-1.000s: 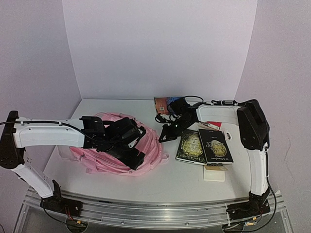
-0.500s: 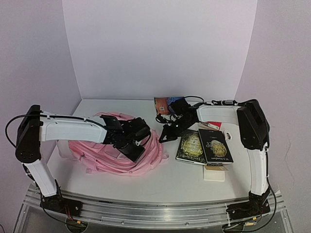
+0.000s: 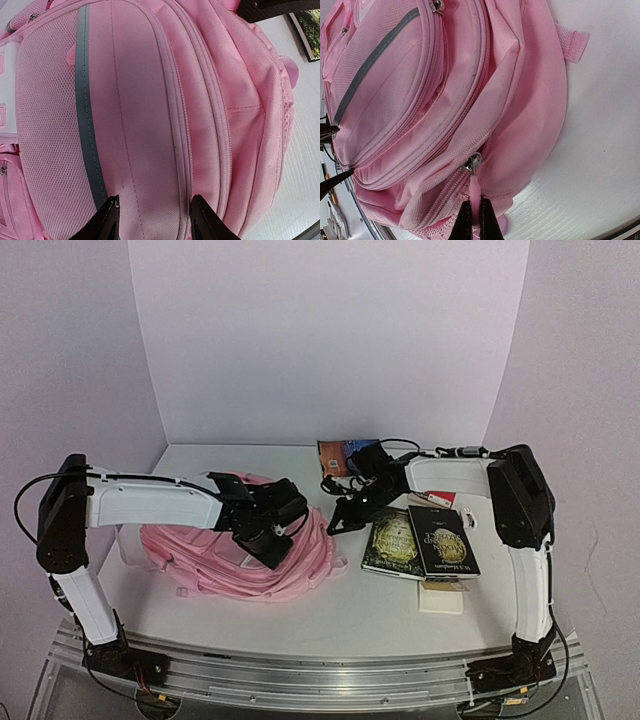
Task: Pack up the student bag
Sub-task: Unzip the student bag at the center of the board.
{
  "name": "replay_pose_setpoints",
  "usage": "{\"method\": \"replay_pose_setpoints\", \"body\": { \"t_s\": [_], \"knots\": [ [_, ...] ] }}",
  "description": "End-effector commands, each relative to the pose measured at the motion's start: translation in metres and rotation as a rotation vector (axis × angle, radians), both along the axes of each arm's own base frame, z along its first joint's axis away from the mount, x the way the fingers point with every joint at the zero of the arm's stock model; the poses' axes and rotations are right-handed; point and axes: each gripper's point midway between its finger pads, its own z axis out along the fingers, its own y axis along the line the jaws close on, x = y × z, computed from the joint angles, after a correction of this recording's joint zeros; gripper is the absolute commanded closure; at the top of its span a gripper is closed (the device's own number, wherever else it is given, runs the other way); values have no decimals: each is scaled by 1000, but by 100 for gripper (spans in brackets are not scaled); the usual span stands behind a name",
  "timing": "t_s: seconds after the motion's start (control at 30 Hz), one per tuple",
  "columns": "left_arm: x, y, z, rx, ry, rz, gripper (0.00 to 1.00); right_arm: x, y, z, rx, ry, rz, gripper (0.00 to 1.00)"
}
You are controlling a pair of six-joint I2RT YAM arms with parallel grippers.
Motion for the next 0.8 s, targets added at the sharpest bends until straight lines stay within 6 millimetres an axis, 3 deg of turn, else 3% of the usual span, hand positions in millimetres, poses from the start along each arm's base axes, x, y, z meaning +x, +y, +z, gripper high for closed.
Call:
{"method": "replay_pose_setpoints", "body": {
  "t_s": [0.0,0.2,0.47,0.67,0.77],
  "knots": [
    [1,-1,9,-5,12,0,53,-8,-7,-5,-18,34,2,100],
    [-1,9,-6,67,37,16,51,-10,-7,-6,-18,41,5,100],
    [-4,2,-8,57,49,-10,49,-12,-8,-7,-17,51,1,100],
    [5,17,-13,146,2,66,72,-13,-9,-8,-21,52,0,100],
    [12,23,-7,173,-40,118,98,-13,-9,-6,-18,51,2,100]
  ]
}}
